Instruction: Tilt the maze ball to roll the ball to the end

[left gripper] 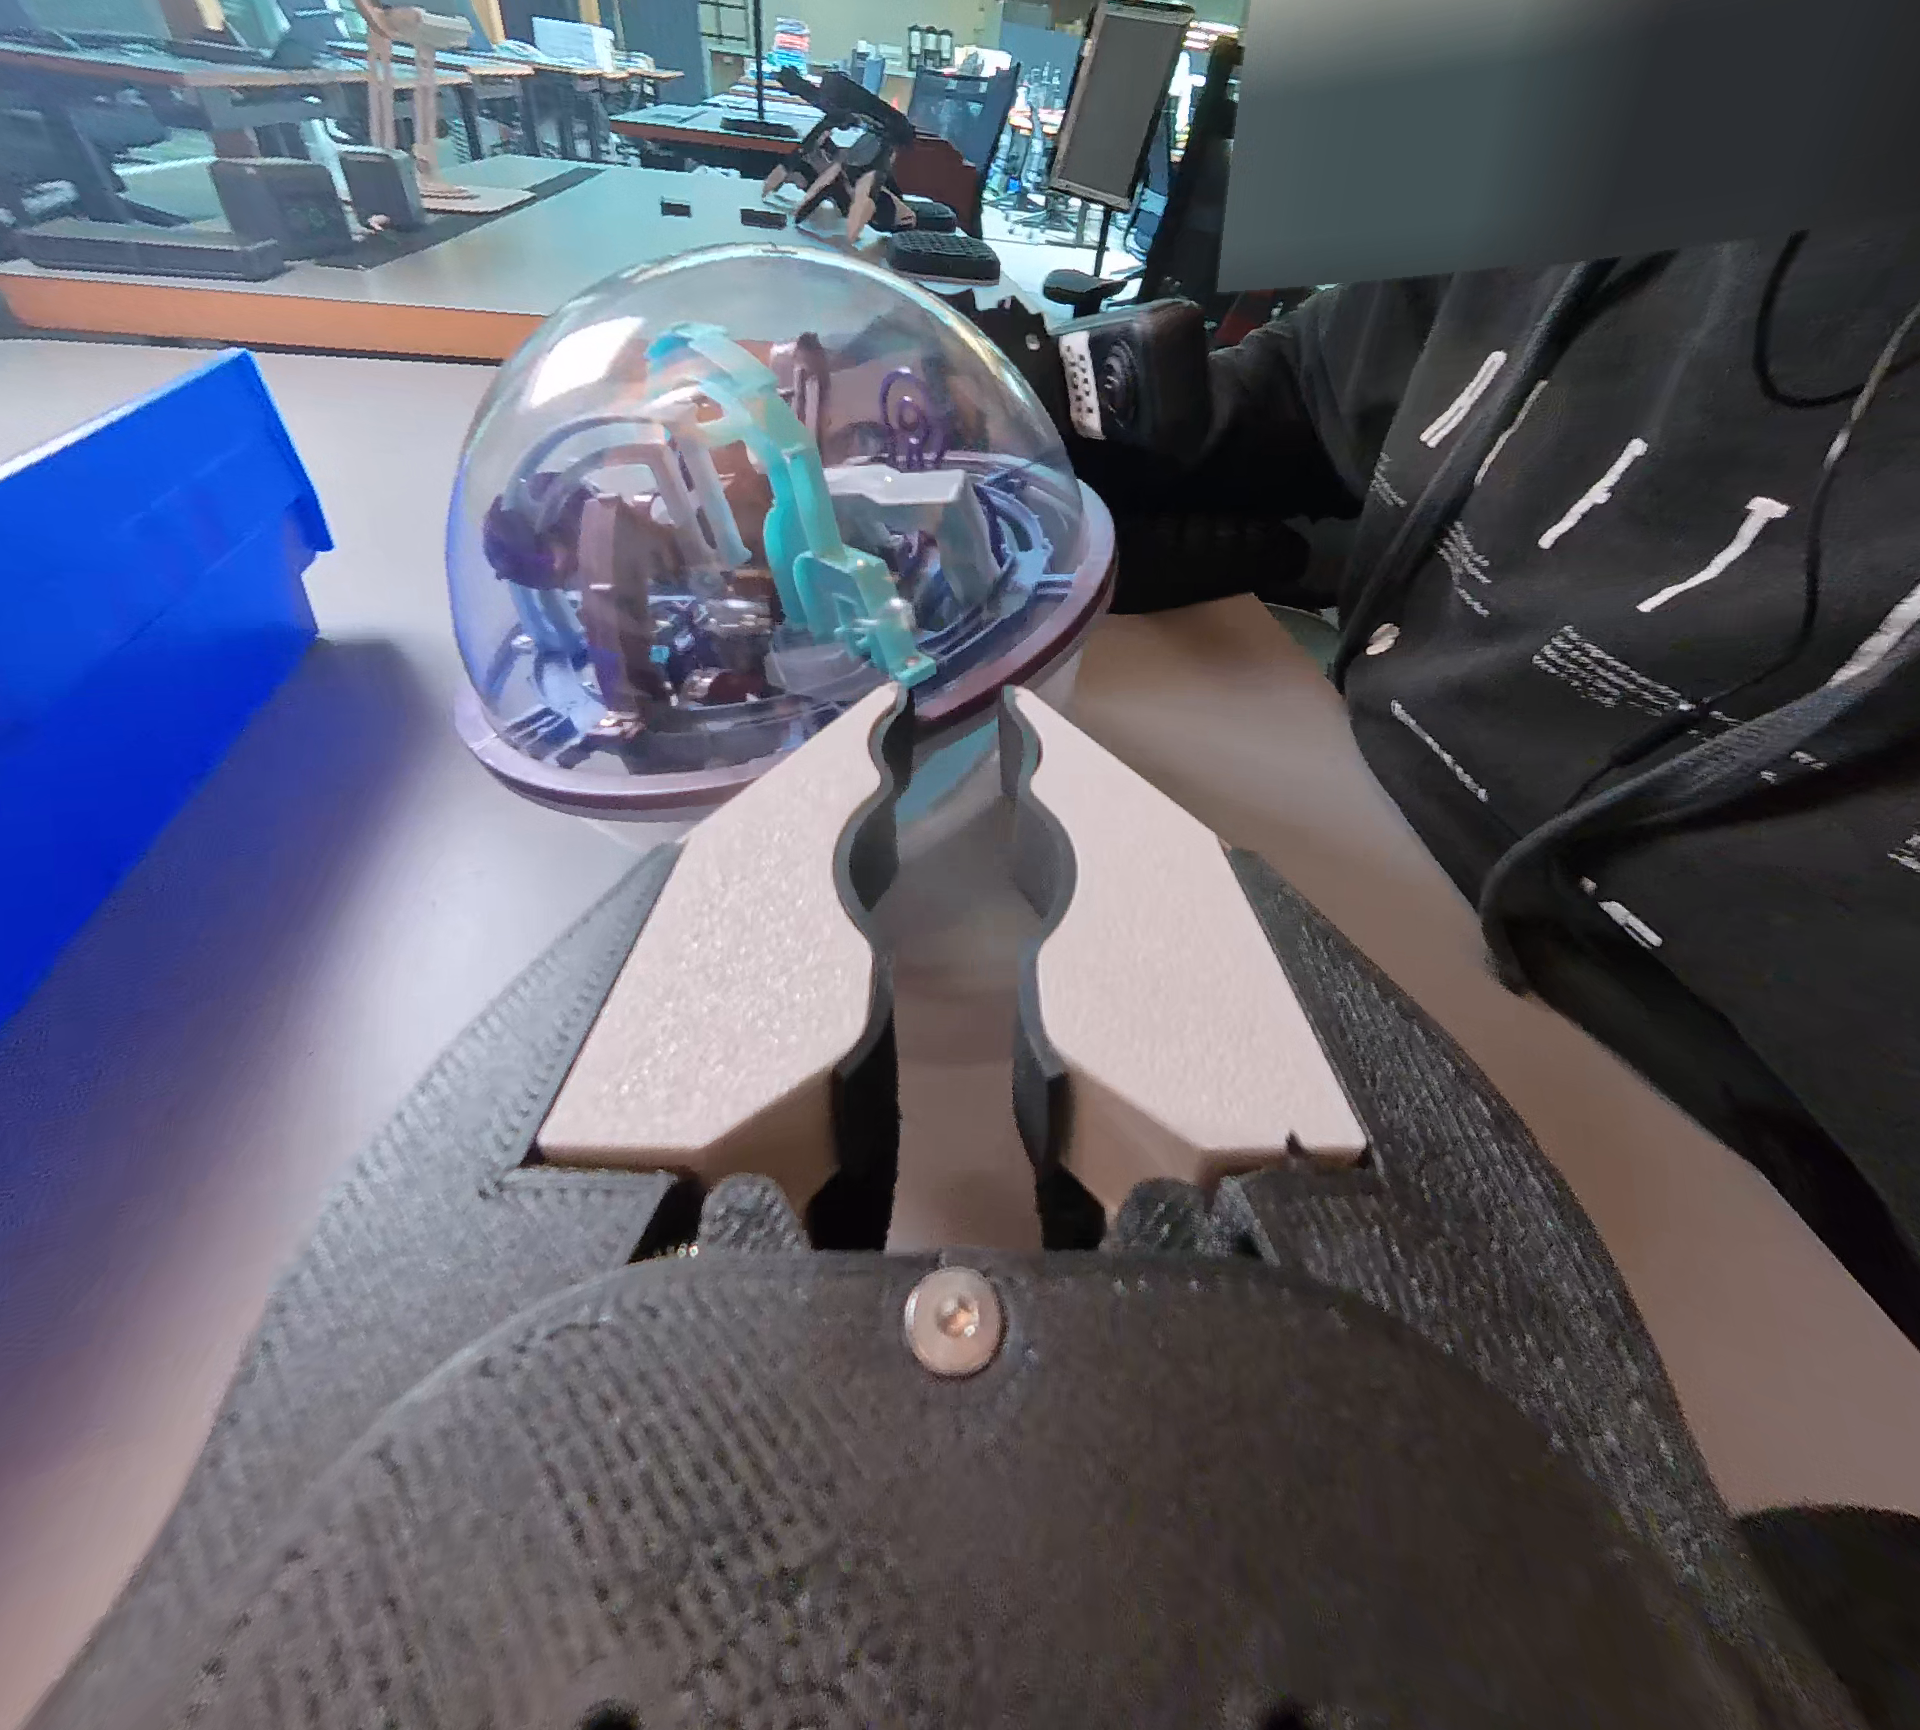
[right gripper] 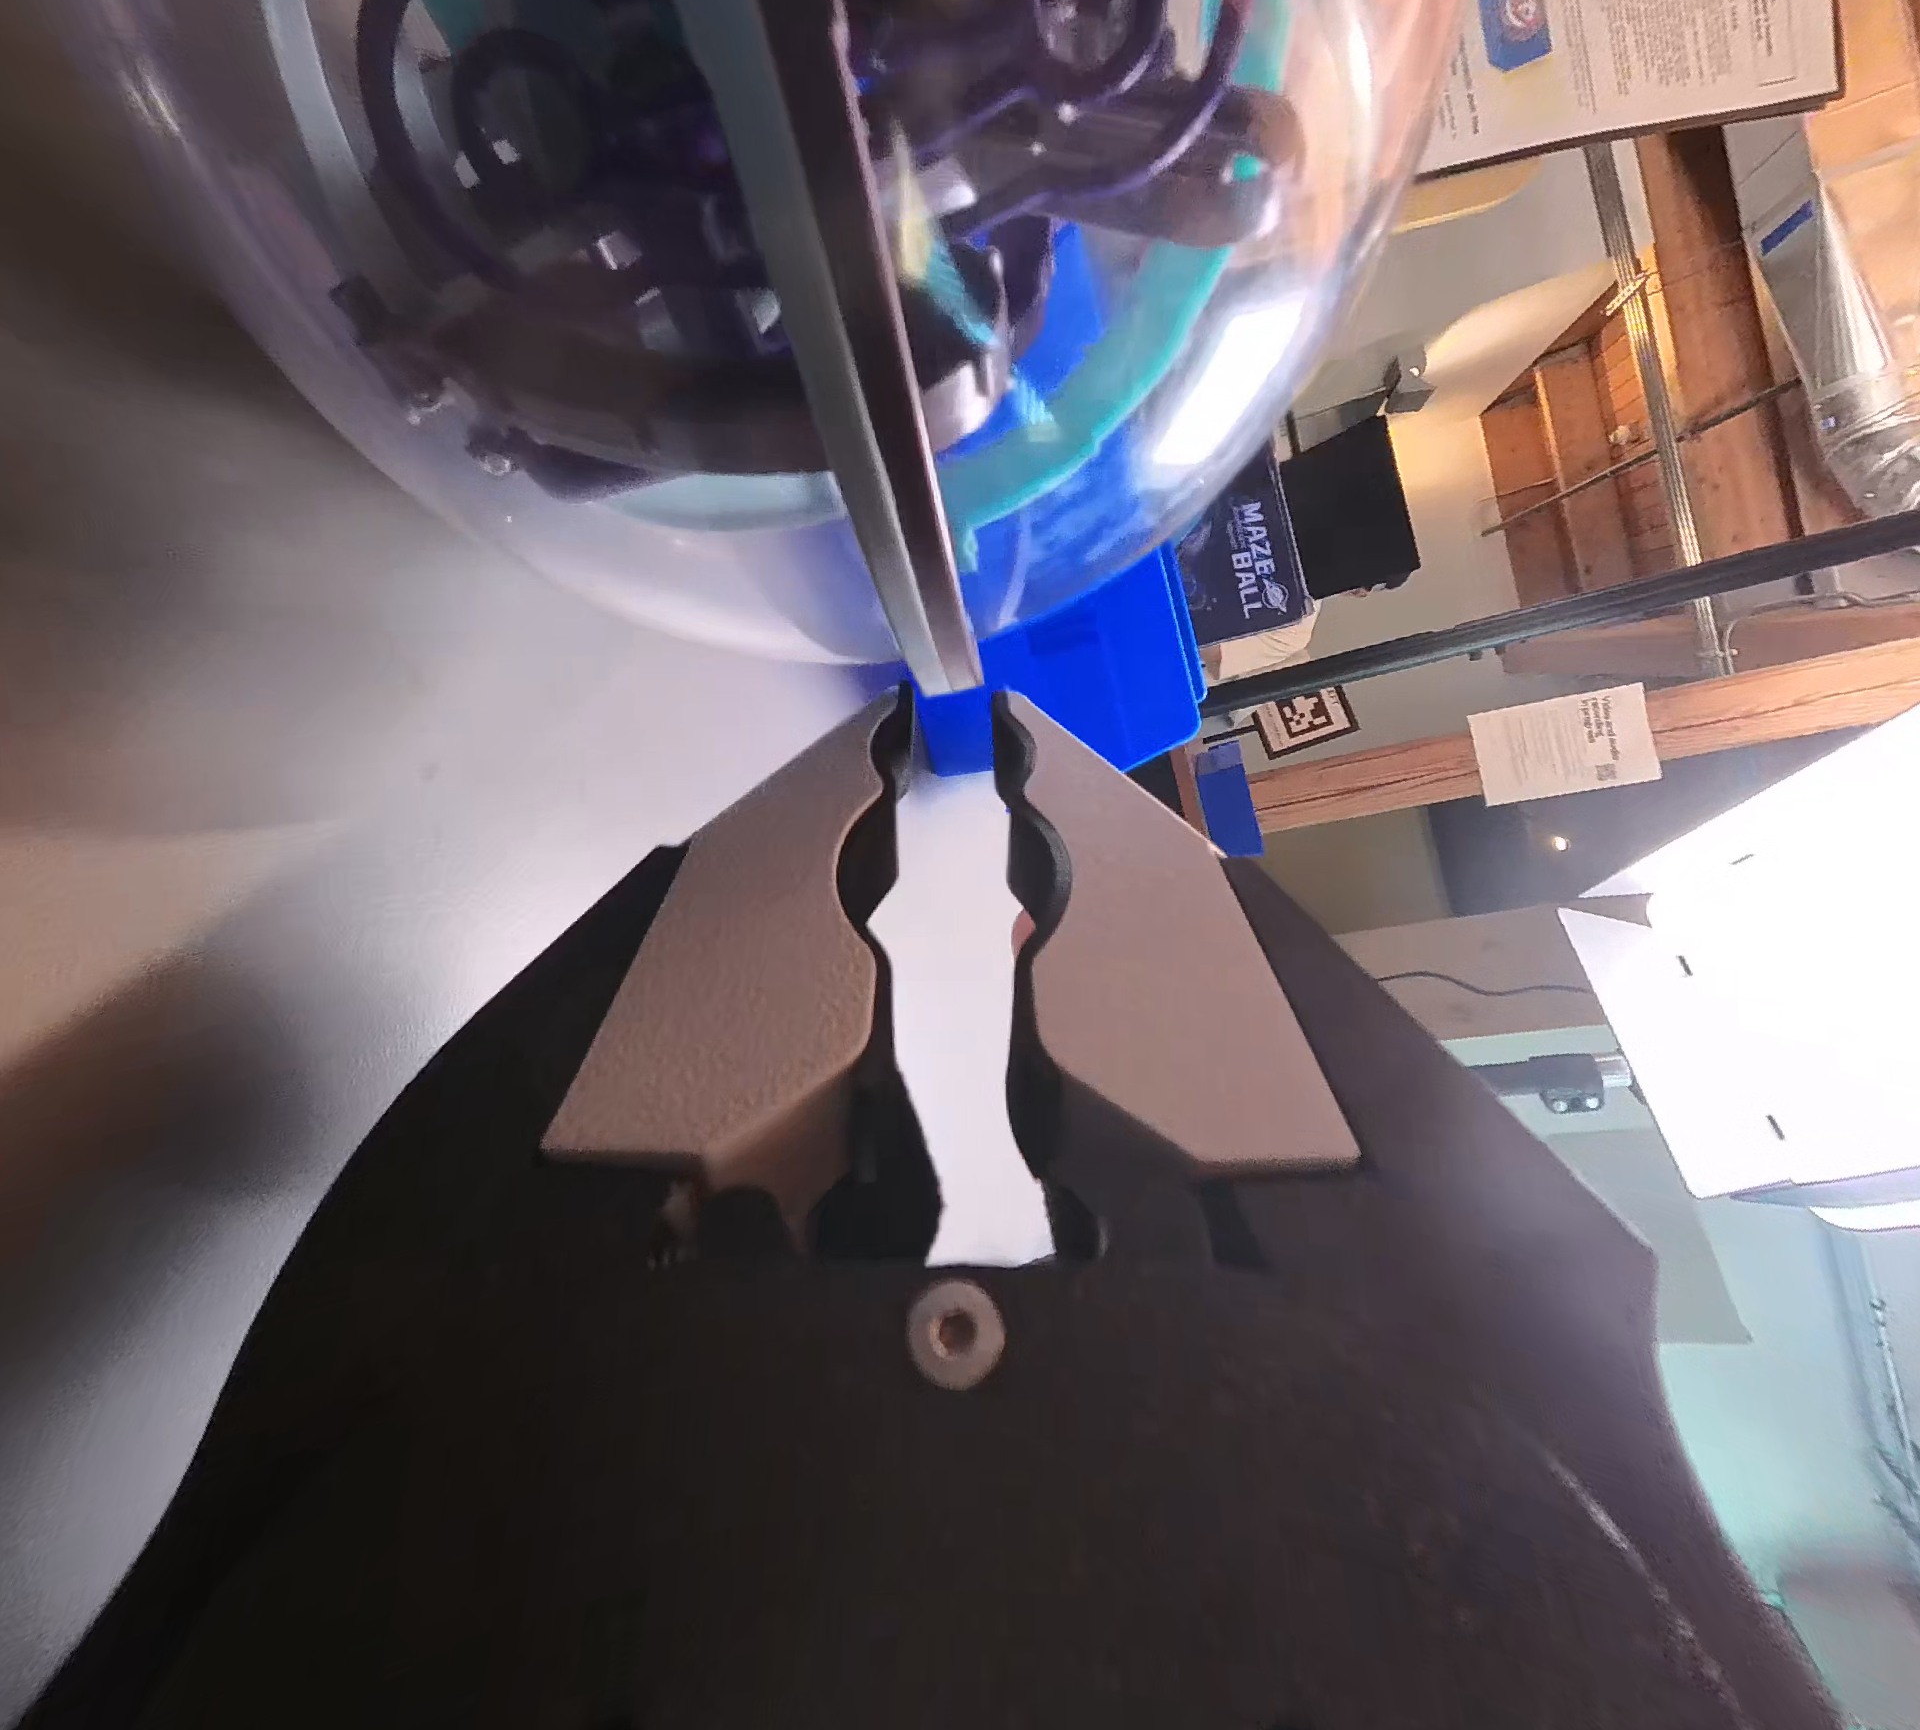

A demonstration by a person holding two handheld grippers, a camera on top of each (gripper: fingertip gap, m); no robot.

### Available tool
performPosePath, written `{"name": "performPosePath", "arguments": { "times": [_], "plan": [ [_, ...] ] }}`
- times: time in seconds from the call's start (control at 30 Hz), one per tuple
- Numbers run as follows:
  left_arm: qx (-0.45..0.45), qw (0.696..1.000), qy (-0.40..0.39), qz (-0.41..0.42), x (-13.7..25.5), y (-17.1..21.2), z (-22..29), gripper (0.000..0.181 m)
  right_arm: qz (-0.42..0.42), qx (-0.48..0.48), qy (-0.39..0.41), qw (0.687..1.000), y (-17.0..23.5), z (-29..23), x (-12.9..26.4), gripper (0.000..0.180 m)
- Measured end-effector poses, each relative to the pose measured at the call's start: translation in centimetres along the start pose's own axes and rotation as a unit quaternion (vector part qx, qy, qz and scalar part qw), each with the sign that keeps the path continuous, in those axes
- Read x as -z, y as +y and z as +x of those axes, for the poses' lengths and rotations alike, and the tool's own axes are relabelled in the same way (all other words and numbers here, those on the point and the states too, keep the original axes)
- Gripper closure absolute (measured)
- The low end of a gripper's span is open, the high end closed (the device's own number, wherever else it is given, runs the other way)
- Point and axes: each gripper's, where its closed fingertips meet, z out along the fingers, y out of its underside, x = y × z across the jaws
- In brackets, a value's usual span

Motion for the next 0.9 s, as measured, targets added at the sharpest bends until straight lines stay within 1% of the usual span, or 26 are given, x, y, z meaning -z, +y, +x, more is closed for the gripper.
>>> {"name": "performPosePath", "arguments": {
  "times": [0.1, 0.2, 0.27, 0.33, 0.37, 0.43, 0.5, 0.57, 0.63, 0.67, 0.73, 0.8, 0.83, 0.87, 0.9],
  "plan": [
    [0.019, 0.999, 0.030, 0.008, 0.4, -0.1, 0.6, 0.160, 0.002, -0.027, -0.016, 0.999, 0.4, 0.0, 0.2, 0.159],
    [0.064, 0.996, 0.048, 0.041, 1.6, -0.9, 0.3, 0.151, -0.001, -0.102, -0.063, 0.993, 1.4, -0.5, 0.6, 0.151],
    [0.099, 0.992, 0.016, 0.073, 2.8, -1.3, -1.6, 0.149, 0.008, -0.175, -0.089, 0.980, 1.8, -0.3, 1.1, 0.150],
    [0.152, 0.983, -0.052, 0.093, 4.0, -0.8, -4.9, 0.147, 0.031, -0.251, -0.117, 0.960, 1.3, 0.1, 1.7, 0.151],
    [0.181, 0.976, -0.071, 0.103, 4.5, -0.5, -6.1, 0.140, 0.045, -0.289, -0.132, 0.947, 0.9, 0.3, 2.1, 0.152],
    [0.224, 0.965, -0.067, 0.118, 4.8, -0.3, -6.9, 0.132, 0.068, -0.359, -0.179, 0.914, -0.3, 0.2, 2.8, 0.151],
    [0.243, 0.964, -0.055, 0.096, 4.1, 0.4, -6.8, 0.118, 0.089, -0.436, -0.247, 0.861, -2.2, -0.3, 3.6, 0.145],
    [0.257, 0.964, -0.030, 0.067, 3.1, 1.2, -6.0, 0.104, 0.099, -0.503, -0.308, 0.802, -4.1, -0.6, 4.4, 0.131],
    [0.263, 0.964, -0.011, 0.047, 2.3, 1.6, -5.1, 0.096, 0.095, -0.548, -0.349, 0.755, -5.5, -0.8, 5.1, 0.121],
    [0.260, 0.965, -0.005, 0.044, 2.1, 1.5, -4.7, 0.096, 0.092, -0.566, -0.358, 0.737, -6.1, -0.7, 5.3, 0.121],
    [0.248, 0.969, -0.002, 0.020, 1.5, 2.0, -4.0, 0.092, 0.079, -0.600, -0.362, 0.709, -7.1, -0.6, 5.4, 0.118],
    [0.237, 0.972, 0.003, -0.006, 0.9, 2.3, -3.0, 0.087, 0.054, -0.626, -0.359, 0.690, -7.2, -1.0, 5.2, 0.122],
    [0.231, 0.973, 0.009, -0.014, 0.6, 2.3, -2.5, 0.083, 0.047, -0.633, -0.360, 0.684, -7.1, -1.2, 5.2, 0.125],
    [0.225, 0.974, 0.017, -0.022, 0.4, 2.3, -1.9, 0.080, 0.043, -0.636, -0.356, 0.683, -6.9, -1.4, 5.2, 0.123],
    [0.219, 0.975, 0.020, -0.031, 0.3, 2.3, -1.6, 0.077, 0.043, -0.638, -0.355, 0.682, -6.6, -1.5, 5.3, 0.126]
  ]
}}
